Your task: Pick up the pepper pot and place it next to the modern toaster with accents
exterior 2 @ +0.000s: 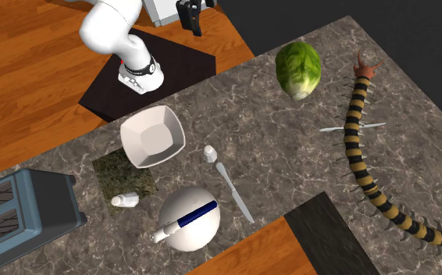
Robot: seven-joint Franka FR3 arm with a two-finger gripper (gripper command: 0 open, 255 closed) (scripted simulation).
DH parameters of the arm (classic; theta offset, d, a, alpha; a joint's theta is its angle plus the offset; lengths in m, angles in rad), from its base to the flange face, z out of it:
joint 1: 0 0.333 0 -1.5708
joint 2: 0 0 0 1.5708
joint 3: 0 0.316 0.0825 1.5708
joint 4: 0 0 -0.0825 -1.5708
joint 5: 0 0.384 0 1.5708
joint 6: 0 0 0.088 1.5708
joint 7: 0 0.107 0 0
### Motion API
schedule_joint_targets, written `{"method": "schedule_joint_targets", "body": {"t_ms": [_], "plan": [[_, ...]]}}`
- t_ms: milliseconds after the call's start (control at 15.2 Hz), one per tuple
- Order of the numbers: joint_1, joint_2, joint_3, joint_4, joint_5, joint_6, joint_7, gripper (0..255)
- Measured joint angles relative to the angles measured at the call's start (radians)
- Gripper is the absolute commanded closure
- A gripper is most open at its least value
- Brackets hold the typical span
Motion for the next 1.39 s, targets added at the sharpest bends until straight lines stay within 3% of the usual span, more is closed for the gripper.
{"method": "schedule_joint_targets", "body": {"t_ms": [264,858,1386], "plan": [[-0.017,0.044,-0.030,-0.009,-0.018,0.041,-0.023,0],[-0.077,0.266,-0.150,0.016,-0.069,0.192,-0.110,0],[-0.119,0.531,-0.266,0.127,-0.065,0.304,-0.209,0]]}}
